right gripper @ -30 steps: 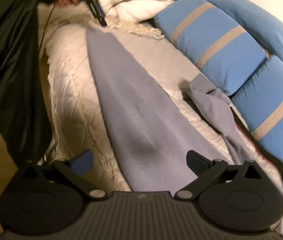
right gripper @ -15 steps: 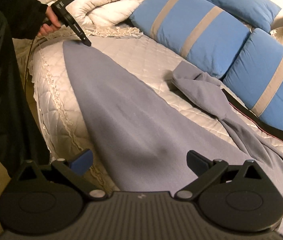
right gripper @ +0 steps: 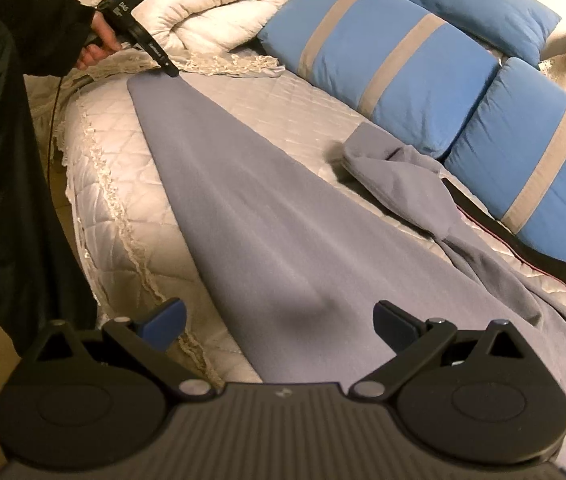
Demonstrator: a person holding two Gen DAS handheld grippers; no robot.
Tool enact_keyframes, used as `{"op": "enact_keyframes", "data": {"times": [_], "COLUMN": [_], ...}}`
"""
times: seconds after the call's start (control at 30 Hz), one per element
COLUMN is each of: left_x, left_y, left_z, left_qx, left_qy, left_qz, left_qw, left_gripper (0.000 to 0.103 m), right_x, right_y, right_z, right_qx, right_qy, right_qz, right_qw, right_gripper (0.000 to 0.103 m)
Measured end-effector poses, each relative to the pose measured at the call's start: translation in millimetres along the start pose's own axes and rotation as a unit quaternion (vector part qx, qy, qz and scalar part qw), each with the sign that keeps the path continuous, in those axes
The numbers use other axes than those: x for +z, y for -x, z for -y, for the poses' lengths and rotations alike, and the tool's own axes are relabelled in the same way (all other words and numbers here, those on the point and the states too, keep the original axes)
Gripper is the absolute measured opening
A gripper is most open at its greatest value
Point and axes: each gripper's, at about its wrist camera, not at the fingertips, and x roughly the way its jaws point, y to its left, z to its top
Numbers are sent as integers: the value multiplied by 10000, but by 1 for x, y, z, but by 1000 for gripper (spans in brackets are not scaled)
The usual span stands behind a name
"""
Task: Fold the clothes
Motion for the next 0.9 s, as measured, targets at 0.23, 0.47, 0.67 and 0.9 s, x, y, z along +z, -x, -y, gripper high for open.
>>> {"op": "enact_keyframes", "data": {"times": [0.23, 0.47, 0.67, 0.9], "left_x": [1, -21, -47, -82], "left_y": [10, 50, 69, 76], "left_z": [-15, -33, -10, 54], "left_qx": [411, 653, 530, 1062], "left_qy": [194, 98, -868, -3370], "left_qz": [-190, -74, -157, 298], "left_qw": [9988, 9978, 9947, 9350], "left_gripper": [48, 49, 55, 56], "right_x": [-1, -1, 0, 0], "right_y": [0, 3, 4, 3], "right_z": [-3, -3, -5, -10], "right_qx": [-53, -138, -182, -267], "right_qy": [78, 91, 114, 241], "right_qz": [-6, 90, 109, 82], "right_qw": [10000, 9998, 9997, 9993], "right_gripper": [103, 103, 103, 103]}}
